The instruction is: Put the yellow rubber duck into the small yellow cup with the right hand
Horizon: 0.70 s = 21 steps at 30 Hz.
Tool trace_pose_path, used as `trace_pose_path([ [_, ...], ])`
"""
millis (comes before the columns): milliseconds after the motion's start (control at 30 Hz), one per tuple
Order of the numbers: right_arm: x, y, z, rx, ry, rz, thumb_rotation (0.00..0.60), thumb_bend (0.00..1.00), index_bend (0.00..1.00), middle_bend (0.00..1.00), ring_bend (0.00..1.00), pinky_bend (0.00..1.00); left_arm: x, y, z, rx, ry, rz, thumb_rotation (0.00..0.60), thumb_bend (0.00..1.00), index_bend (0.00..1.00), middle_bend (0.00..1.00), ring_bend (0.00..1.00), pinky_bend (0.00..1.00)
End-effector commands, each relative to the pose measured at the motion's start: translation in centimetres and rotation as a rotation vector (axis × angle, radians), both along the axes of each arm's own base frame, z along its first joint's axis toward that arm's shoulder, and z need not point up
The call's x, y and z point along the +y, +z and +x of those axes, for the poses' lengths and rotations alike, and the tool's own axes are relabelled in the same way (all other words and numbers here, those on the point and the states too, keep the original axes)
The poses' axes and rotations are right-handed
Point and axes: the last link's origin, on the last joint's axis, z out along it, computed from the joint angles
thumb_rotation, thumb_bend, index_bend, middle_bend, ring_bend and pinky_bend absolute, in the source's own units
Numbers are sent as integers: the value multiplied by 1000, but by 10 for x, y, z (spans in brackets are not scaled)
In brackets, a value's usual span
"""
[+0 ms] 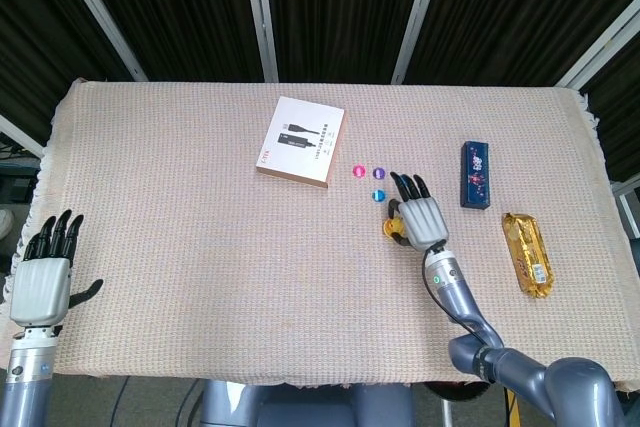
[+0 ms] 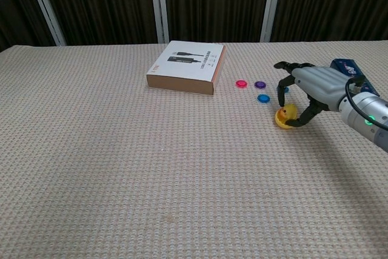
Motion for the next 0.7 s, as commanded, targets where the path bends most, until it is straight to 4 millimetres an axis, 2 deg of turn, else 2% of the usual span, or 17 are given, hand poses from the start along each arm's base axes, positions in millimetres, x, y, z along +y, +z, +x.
trace_pose_path([
  [33, 0, 1, 0, 0, 2, -3, 600, 166, 524, 0, 0, 0, 0, 0, 0, -1, 0, 1, 600, 37, 0, 0, 0, 172],
  [700, 9, 7, -1, -3, 0, 4, 600, 171, 477, 0, 0, 0, 2, 0, 1, -1, -9, 2, 600, 34, 0, 0, 0, 171],
])
